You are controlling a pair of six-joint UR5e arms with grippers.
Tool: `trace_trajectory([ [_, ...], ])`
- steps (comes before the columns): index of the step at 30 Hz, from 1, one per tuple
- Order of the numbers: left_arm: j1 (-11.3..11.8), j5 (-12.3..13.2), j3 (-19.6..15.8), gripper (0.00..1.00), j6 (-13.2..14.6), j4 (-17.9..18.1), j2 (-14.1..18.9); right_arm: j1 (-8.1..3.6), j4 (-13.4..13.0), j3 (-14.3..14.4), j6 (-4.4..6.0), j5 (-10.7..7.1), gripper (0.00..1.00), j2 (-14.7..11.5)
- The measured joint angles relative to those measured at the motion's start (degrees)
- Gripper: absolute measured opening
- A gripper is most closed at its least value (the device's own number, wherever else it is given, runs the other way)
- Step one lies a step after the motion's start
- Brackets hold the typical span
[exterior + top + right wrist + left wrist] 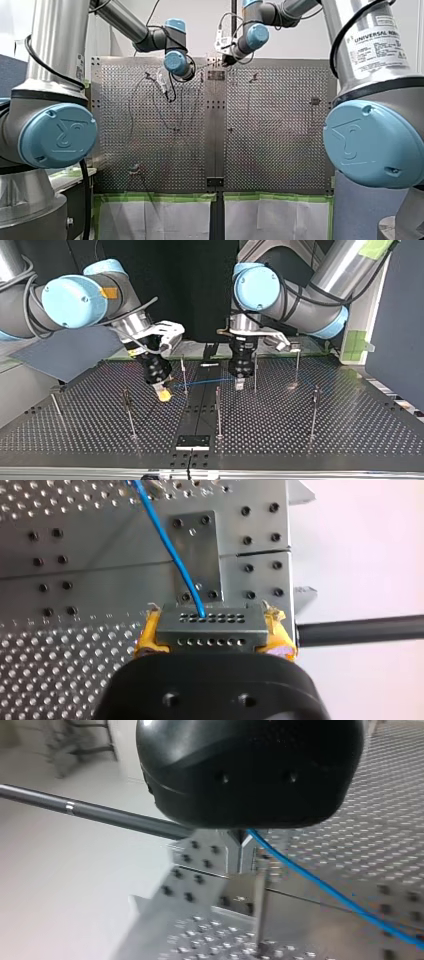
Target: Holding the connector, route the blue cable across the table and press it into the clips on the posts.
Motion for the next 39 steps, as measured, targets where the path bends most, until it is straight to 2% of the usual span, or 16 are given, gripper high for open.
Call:
trace_trajectory([
  [4,0.52,0.41,0.28,0.00,-0.21,1.80,-1.08,-0.38,-0.06,0.64,-0.09,-0.83,0.00,-0.19],
  [14,2.35,1.16,0.32,0.00,-0.22,2.57,-2.64,-0.68,-0.36,0.78,-0.63,-3.19,0.00,2.93],
  [25,3.89,5.64,0.44,0.00,0.22,4.86,-5.17,-1.20,-1.07,-0.12,-0.37,-5.37,0.00,5.62],
  [30,4.09,7.73,1.65,0.00,0.44,5.21,-5.60,-1.58,-1.16,-0.85,-0.33,-6.03,0.00,6.43],
  [39,4.49,8.29,2.96,0.00,0.43,5.04,-5.75,-2.58,-1.23,-2.55,-0.08,-6.91,0.00,6.84],
])
